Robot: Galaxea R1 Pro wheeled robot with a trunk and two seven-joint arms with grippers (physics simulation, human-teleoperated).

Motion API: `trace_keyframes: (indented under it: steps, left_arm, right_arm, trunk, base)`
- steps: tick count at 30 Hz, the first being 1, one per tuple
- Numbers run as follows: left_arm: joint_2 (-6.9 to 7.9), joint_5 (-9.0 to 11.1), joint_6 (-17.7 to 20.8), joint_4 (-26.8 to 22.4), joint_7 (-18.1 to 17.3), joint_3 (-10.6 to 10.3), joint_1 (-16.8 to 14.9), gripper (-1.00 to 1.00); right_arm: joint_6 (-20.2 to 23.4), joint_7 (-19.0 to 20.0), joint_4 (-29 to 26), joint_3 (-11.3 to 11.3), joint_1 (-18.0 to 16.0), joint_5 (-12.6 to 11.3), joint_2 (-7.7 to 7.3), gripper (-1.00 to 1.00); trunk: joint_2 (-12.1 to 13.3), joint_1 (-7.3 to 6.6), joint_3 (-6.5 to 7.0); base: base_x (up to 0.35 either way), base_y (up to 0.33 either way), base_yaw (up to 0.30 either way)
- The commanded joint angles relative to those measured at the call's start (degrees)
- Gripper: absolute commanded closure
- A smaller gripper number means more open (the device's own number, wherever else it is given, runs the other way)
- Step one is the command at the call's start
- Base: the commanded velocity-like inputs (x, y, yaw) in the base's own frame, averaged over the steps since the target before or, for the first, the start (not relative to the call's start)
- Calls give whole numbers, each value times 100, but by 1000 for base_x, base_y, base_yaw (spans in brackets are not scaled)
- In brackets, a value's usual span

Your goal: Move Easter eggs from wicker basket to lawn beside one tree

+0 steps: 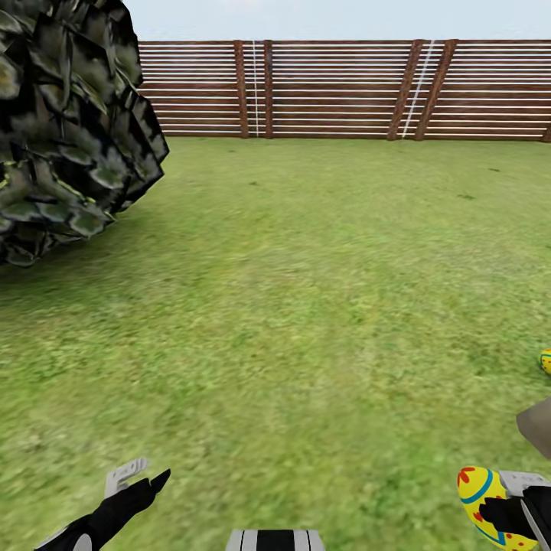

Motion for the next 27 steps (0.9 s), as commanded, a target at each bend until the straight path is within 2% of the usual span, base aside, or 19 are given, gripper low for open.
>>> trace_keyframes:
  steps: [1, 5, 12, 17, 27]
  left_arm:
    - [-2, 47, 49, -6, -14, 12, -2, -100]
    - [-2, 47, 46, -6, -14, 12, -2, -100]
    - [-2, 47, 46, -6, -16, 12, -2, -100]
    - [-2, 53, 37, -29, -27, 16, -2, -100]
    - [-2, 55, 46, -41, -26, 12, -2, -100]
  right_arm:
    - [20, 57, -5, -8, -3, 59, 1, 100]
    - [20, 57, -5, -8, -3, 62, 2, 100]
    - [29, 57, -5, -8, -3, 64, 2, 100]
    - [29, 57, -5, -8, -3, 67, 2, 100]
    - [35, 63, -5, -8, -3, 68, 10, 100]
  trunk:
    - [-2, 2, -5]
    - [-2, 2, -5]
    - [-2, 2, -5]
    - [-2, 2, -5]
    - [-15, 28, -226]
  base:
    - [333, -122, 0]
    - [260, -163, 0]
    - [20, -262, 0]
    - [0, -56, 0]
    - [0, 0, 0]
